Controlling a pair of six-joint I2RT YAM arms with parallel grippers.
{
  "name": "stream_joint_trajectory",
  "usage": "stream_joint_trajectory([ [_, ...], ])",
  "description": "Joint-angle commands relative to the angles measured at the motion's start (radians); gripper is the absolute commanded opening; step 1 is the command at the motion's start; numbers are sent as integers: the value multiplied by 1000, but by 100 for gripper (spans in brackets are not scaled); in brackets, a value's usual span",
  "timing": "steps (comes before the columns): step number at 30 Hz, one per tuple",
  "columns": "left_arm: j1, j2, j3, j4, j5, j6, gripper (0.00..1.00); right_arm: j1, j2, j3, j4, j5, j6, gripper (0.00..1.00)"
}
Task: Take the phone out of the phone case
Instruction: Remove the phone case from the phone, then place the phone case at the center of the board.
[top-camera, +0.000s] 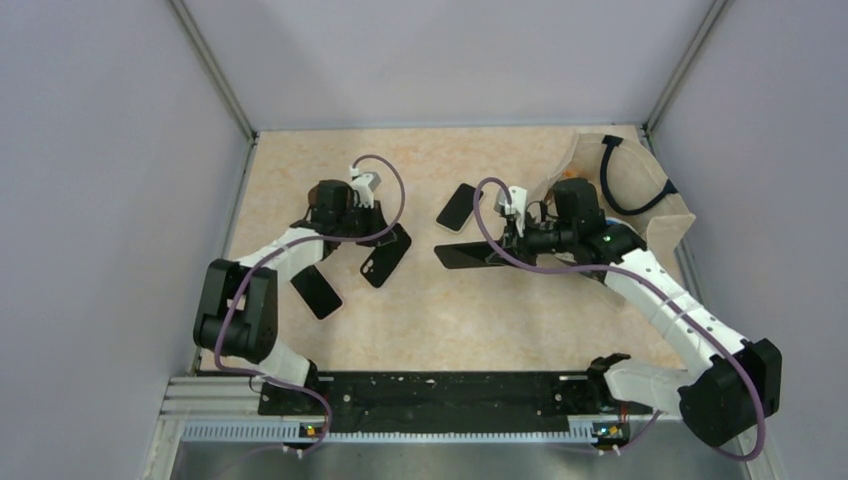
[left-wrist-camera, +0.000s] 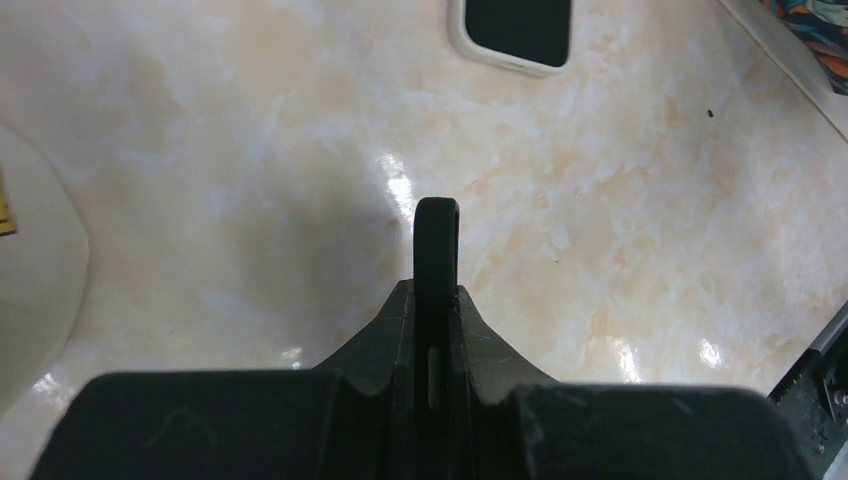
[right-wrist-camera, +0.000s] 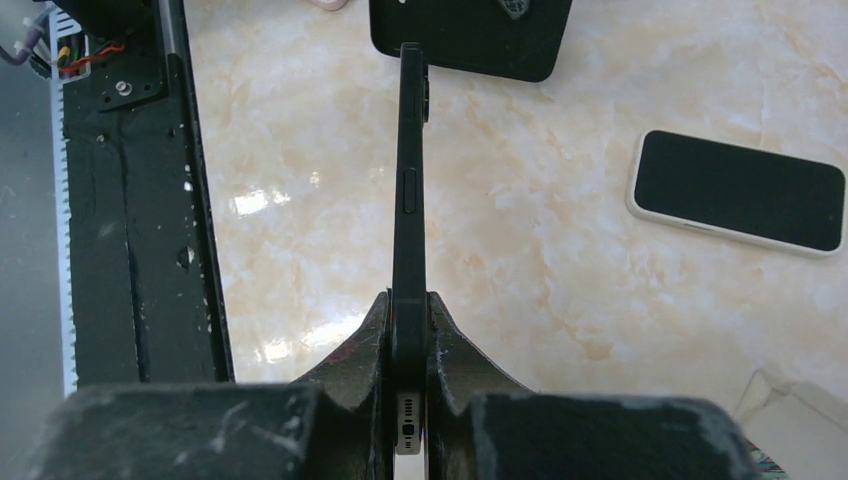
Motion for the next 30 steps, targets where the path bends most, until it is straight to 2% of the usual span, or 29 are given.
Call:
stream_joint_trajectory([
  [1,48,23,14,83,6,-47,0,-26,-67,-34,133,-54,51,0],
  [9,52,88,-5,304,-4,-151,0,-61,-56,-65,172,-73,91,0],
  [17,53,221,49,470,-127,-284,0,-84,-54,-65,171,-75,102,0],
  [25,52,289,72,529,-213,-348,0,-94,-60,-74,172,-76,101,0],
  [27,53,291,77,523,-226,-342,6,-95,-60,-74,172,-79,101,0],
  [30,53,281,83,488,-227,-318,27,-95,-57,-76,174,-83,100,0],
])
